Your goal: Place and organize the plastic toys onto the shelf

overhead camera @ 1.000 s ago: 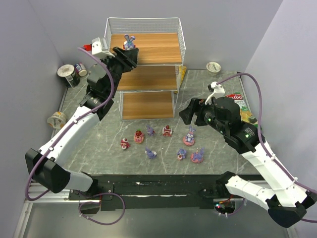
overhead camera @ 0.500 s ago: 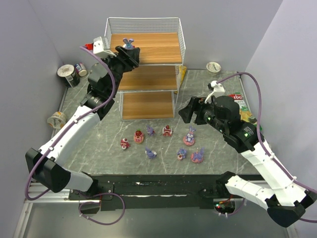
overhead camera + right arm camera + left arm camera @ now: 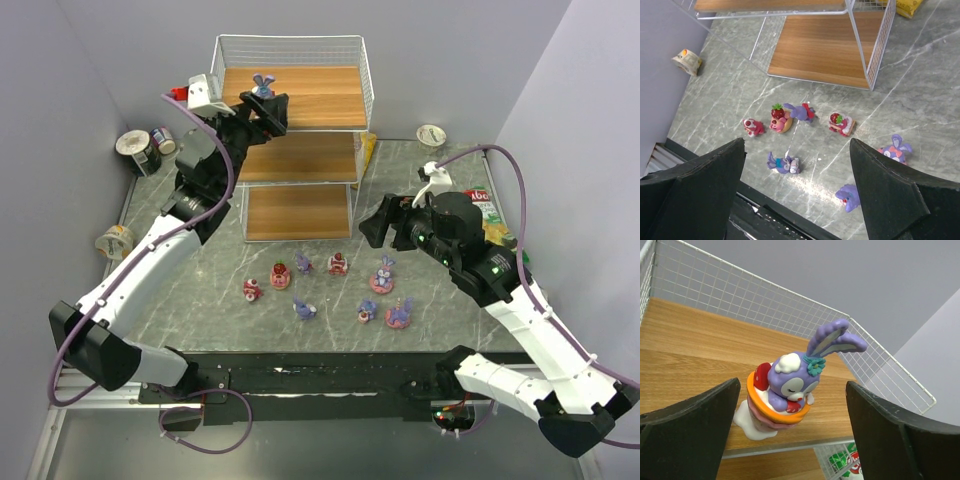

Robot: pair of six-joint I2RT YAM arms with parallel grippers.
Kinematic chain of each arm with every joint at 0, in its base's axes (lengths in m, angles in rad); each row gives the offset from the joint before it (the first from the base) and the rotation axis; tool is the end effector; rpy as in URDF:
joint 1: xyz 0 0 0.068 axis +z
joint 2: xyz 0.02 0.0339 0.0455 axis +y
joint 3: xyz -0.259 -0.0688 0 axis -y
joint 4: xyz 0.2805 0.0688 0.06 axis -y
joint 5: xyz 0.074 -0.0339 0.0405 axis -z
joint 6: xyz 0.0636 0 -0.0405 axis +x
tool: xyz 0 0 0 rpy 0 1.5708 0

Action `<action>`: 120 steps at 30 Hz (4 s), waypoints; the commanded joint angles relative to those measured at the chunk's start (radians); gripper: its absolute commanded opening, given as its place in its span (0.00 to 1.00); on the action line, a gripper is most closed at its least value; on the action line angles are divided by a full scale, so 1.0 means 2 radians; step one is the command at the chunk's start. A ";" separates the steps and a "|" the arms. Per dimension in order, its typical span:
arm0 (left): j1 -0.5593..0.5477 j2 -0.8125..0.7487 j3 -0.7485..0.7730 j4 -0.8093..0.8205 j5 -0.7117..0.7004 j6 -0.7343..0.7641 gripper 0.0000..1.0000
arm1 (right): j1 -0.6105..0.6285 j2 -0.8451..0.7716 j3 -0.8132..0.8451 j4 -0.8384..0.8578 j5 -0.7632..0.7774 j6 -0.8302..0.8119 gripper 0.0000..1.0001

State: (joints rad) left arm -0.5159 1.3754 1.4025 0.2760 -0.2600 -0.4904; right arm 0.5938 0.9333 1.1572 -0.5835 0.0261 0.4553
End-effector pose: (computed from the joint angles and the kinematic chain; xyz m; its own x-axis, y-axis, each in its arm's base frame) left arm 0.3367 -0.1721 0.4756 0.1050 -0.5828 -0.8058 0.3546 0.7790 -0.5172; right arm 0.2121 0.1412 0.3940 -0.4990 0.1935 -0.8447 -0.3559 0.8430 0.4034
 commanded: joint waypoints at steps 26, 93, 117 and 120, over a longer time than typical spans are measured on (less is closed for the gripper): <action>0.012 -0.175 0.030 -0.237 -0.077 0.000 0.97 | 0.019 0.147 0.223 0.141 -0.101 -0.124 0.92; 0.132 -0.060 0.090 -0.283 0.161 -0.032 0.52 | 0.099 0.474 0.554 0.164 0.058 -0.209 0.65; 0.132 -0.065 0.067 -0.265 0.194 -0.046 0.45 | 0.100 0.491 0.521 0.218 0.008 -0.168 0.60; 0.132 -0.066 0.066 -0.265 0.194 -0.046 0.46 | 0.099 0.485 0.504 0.236 0.003 -0.159 0.59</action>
State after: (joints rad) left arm -0.2348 1.2449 1.5459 -0.2886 0.0296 -0.5610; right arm 0.7914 1.9057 2.2024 -0.1658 0.0582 0.1104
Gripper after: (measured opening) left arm 0.450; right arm 0.599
